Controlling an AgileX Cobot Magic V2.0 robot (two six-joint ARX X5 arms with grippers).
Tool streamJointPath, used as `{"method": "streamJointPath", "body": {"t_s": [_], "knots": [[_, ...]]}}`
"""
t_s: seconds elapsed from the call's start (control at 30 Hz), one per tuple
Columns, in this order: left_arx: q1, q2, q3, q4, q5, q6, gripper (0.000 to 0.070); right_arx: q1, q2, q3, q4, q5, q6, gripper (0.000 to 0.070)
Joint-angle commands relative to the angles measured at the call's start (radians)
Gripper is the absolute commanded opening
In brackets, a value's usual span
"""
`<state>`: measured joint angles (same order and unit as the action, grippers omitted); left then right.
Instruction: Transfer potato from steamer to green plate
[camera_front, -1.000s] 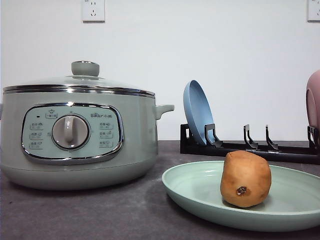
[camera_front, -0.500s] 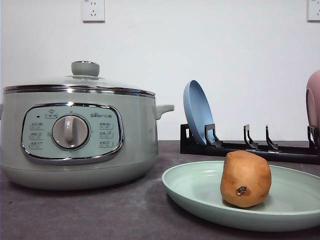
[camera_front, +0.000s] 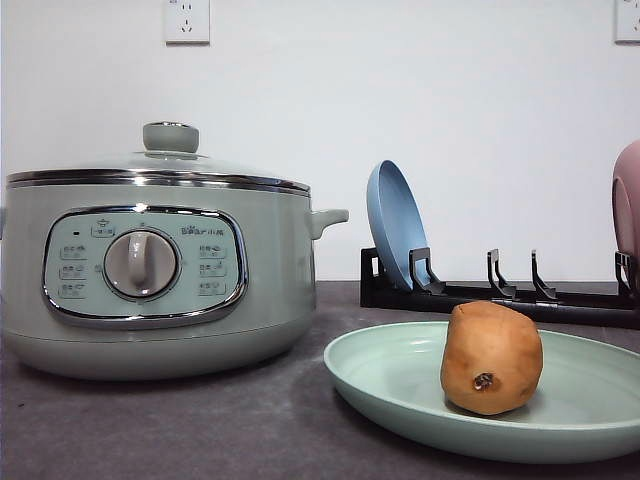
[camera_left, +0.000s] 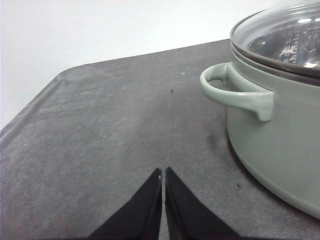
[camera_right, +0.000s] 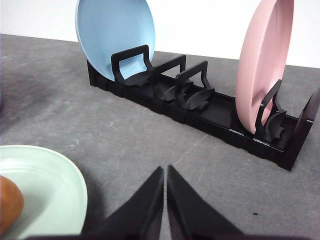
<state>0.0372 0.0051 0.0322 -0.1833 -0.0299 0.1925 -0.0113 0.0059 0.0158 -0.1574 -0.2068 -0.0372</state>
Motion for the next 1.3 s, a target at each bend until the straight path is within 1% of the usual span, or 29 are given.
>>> {"method": "streamJointPath", "body": {"t_s": [0.0, 1.27], "knots": [[0.002, -0.002, -0.02, -0.004, -0.004, -0.003, 0.0003, 0.002, -0.003, -0.004, 0.0, -0.001, 0.011, 0.0], [0.002, -0.002, -0.02, -0.004, -0.004, -0.003, 0.0003, 0.002, -0.003, -0.004, 0.0, -0.001, 0.011, 0.0]]}}
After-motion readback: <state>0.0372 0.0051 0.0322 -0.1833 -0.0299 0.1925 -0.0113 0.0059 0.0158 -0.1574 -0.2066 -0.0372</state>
